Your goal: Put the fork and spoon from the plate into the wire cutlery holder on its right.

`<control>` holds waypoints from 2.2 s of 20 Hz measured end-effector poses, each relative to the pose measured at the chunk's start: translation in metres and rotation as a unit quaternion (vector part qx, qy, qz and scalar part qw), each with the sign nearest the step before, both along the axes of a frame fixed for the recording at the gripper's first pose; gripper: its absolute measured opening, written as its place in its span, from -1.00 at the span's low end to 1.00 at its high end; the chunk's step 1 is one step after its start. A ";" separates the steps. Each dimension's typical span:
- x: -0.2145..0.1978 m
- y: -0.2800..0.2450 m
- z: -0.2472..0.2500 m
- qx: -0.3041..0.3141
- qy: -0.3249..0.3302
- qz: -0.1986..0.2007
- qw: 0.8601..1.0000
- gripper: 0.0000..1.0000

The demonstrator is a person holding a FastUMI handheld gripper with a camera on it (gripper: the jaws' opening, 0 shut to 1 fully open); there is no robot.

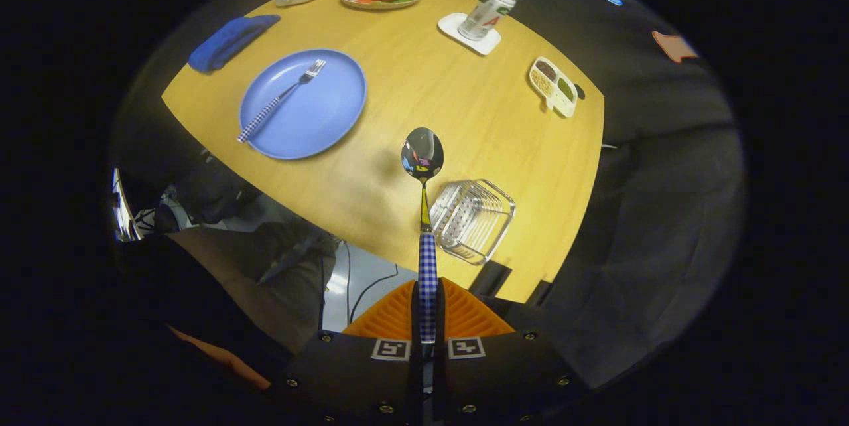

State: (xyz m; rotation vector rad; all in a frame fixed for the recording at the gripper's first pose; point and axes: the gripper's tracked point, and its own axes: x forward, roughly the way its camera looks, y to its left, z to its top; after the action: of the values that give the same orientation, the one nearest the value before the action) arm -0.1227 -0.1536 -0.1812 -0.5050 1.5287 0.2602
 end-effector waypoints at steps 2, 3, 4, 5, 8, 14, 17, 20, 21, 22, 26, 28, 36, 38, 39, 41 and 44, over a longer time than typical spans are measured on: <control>-0.003 -0.031 0.003 -0.029 0.014 0.004 0.999 -0.87; -0.005 -0.044 0.002 -0.045 0.023 0.007 0.999 -0.87; -0.007 -0.055 0.002 -0.054 0.036 0.008 0.998 -0.87; -0.011 -0.063 -0.003 -0.058 0.048 0.005 0.997 -0.87; -0.017 -0.073 -0.014 -0.066 0.091 0.002 0.994 -0.87; -0.002 -0.071 -0.043 -0.073 0.138 0.029 0.987 -0.87; 0.008 -0.070 -0.053 -0.083 0.160 0.041 0.983 -0.87; 0.016 -0.067 -0.064 -0.082 0.174 0.054 0.980 -0.87; 0.018 -0.064 -0.068 -0.078 0.174 0.056 0.980 -0.87; 0.021 -0.061 -0.070 -0.073 0.173 0.056 0.981 -0.88; 0.029 -0.057 -0.076 -0.063 0.164 0.053 0.983 -0.76; 0.027 -0.059 -0.071 -0.063 0.163 0.052 0.983 -0.71; 0.027 -0.061 -0.049 -0.054 0.112 0.032 0.992 0.10; 0.022 -0.046 -0.033 -0.042 0.087 0.043 0.994 0.46; 0.025 -0.037 -0.025 -0.038 0.062 0.041 0.996 0.59; 0.034 -0.026 -0.012 -0.047 -0.013 0.024 0.999 0.92; 0.045 0.001 0.004 -0.041 -0.114 -0.012 0.993 0.90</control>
State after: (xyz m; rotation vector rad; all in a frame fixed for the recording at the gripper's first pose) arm -0.0779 -0.1528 -0.1768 -0.5616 1.3247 0.1162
